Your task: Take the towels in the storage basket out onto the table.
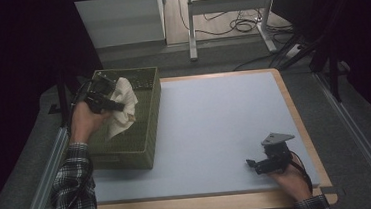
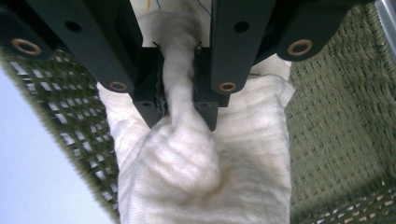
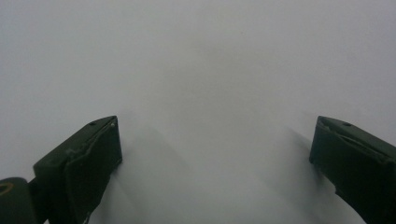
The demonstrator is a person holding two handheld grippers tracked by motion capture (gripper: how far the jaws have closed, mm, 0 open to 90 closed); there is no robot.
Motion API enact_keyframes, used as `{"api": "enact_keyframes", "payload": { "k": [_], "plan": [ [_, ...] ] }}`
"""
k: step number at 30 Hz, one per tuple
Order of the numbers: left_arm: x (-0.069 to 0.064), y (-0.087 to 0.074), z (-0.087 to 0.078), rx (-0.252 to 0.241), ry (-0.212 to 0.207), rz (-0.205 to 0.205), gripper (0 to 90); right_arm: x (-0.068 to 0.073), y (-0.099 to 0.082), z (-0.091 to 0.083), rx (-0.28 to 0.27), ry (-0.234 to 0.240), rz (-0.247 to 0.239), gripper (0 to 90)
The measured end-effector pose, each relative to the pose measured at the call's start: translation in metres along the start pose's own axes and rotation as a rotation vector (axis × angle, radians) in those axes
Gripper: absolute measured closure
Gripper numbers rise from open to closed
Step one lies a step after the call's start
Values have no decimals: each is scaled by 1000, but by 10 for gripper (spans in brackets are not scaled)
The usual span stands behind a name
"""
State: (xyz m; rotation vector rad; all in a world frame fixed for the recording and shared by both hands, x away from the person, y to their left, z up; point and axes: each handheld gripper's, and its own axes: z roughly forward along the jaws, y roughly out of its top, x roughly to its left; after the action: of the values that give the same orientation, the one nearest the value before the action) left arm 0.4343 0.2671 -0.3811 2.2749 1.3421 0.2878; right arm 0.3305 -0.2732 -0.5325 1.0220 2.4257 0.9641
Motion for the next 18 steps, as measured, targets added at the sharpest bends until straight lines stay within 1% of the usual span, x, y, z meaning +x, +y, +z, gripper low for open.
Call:
{"api": "enact_keyframes", "payload": {
  "k": [1, 7, 18],
  "plan": [
    [-2, 2, -3, -1, -6, 6, 778, 0, 0, 0, 0, 0, 1, 22],
    [-13, 10, -11, -3, -12, 35, 776, 0, 0, 0, 0, 0, 0, 22],
    [-31, 23, -24, -8, -15, 72, 774, 0, 0, 0, -1, -1, 0, 22]
  ]
}}
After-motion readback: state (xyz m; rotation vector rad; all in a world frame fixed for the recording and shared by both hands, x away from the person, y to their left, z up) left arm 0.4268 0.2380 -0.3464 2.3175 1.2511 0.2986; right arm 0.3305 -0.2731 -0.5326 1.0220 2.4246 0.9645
